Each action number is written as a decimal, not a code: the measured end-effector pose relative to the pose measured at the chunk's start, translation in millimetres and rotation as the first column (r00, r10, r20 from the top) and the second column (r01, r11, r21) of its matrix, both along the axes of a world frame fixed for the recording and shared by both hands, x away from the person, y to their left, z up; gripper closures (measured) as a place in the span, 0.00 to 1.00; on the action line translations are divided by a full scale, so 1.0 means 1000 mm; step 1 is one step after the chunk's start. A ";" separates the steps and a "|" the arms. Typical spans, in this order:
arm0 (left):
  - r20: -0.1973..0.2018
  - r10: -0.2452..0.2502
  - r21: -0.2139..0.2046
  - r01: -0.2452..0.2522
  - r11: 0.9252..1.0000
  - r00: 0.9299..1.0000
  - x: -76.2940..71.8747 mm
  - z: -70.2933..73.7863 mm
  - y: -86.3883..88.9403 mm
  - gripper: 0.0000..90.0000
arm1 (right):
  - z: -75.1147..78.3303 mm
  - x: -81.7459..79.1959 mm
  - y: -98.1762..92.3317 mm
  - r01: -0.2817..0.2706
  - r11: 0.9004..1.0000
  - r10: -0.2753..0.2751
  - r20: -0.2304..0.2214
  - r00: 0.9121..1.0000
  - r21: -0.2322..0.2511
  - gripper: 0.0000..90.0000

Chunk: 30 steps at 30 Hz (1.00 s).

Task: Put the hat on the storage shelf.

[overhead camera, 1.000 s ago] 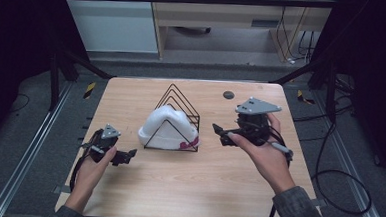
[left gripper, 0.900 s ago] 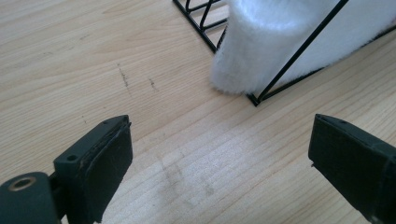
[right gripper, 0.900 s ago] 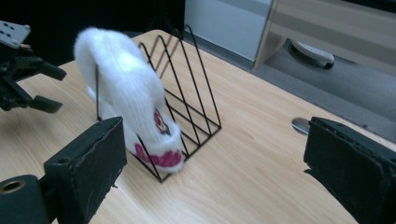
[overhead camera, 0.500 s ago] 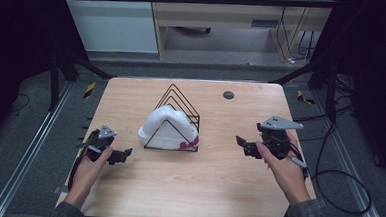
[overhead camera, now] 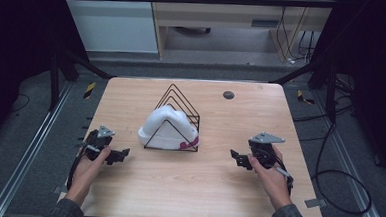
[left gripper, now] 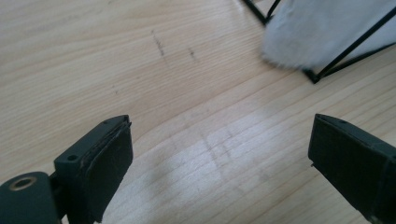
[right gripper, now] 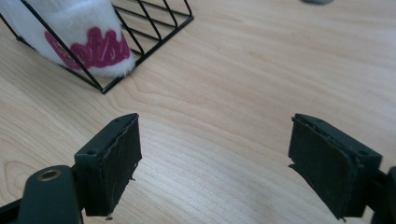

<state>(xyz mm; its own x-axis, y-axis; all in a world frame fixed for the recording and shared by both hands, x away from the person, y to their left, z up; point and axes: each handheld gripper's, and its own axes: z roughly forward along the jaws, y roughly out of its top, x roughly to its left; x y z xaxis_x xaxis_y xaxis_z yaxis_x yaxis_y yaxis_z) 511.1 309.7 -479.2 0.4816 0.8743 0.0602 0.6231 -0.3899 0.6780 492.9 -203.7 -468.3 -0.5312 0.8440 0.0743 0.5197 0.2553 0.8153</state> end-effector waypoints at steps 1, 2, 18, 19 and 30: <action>-0.003 0.001 -0.007 -0.001 1.000 1.000 0.001 -0.001 0.001 0.07 | -0.003 0.000 0.002 0.002 1.000 -0.002 -0.011 1.000 0.003 0.20; -0.004 0.001 -0.015 -0.001 1.000 1.000 0.001 -0.003 0.001 0.07 | -0.006 0.000 0.004 0.008 1.000 -0.008 -0.014 1.000 0.000 0.20; 0.004 -0.058 -0.045 0.058 0.997 0.998 0.007 -0.026 -0.002 0.02 | -0.036 0.019 0.014 0.093 0.994 -0.097 -0.066 0.993 -0.061 0.17; 0.016 -0.056 -0.050 0.057 0.997 0.998 0.006 -0.027 -0.001 0.01 | -0.037 0.019 0.015 0.096 0.994 -0.100 -0.066 0.993 -0.059 0.16; 0.020 -0.057 -0.055 0.058 0.997 0.998 0.007 -0.029 -0.002 0.00 | -0.043 0.020 0.027 0.123 0.984 -0.132 -0.060 0.989 -0.131 0.12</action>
